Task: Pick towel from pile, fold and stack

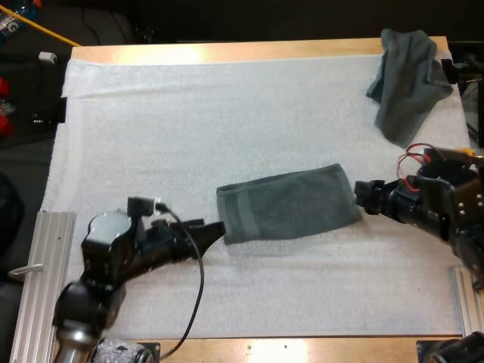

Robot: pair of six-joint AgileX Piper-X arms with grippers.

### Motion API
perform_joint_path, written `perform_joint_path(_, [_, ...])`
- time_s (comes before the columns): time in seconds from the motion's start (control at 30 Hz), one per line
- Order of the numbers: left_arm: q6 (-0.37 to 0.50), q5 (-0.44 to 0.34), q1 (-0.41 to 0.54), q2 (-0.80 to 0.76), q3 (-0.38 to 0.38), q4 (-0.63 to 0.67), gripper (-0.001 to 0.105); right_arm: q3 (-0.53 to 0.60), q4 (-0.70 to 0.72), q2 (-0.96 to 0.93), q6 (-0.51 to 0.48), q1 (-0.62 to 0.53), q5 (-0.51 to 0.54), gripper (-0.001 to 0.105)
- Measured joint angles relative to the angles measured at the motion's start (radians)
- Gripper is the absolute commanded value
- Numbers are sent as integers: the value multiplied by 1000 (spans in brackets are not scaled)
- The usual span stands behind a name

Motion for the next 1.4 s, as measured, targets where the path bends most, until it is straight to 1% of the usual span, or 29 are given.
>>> perform_joint_path(0.1, [-2, -8, 0, -73, -1, 88, 60, -63, 87, 0, -17, 0, 8, 64])
perform_joint_path(0.2, [-3, -19, 0, -127, -21, 182, 60, -102, 149, -2, -38, 0, 8, 64])
perform_joint_path(0.33, [-3, -49, 0, -179, -37, 221, 60, -113, 177, -2, -61, 0, 12, 64])
perform_joint_path(0.43, [-3, -69, 0, -185, -40, 245, 60, -113, 176, 17, -69, 0, 17, 64])
perform_joint_path(0.6, [-9, -84, 0, -185, -40, 252, 60, -113, 146, 98, -96, 0, 16, 64])
perform_joint_path(0.67, [-35, -99, 0, -185, -40, 252, 60, -113, 132, 141, -100, -10, 14, 64])
perform_joint_path(0.8, [-47, -134, 0, -185, -40, 252, 60, -113, 123, 234, -106, -63, -14, 64])
perform_joint_path(0.9, [-49, -137, 0, -185, -40, 252, 60, -113, 123, 307, -127, -115, -35, 64])
perform_joint_path(1.03, [-84, -137, 0, -185, -40, 252, 60, -113, 98, 401, -169, -184, -78, 64])
perform_joint_path(1.2, [-88, -129, 0, -185, -40, 252, 60, -113, 47, 512, -202, -249, -119, 64])
perform_joint_path(1.4, [-90, -115, 0, -185, -40, 252, 60, -113, 1, 626, -248, -284, -248, 64])
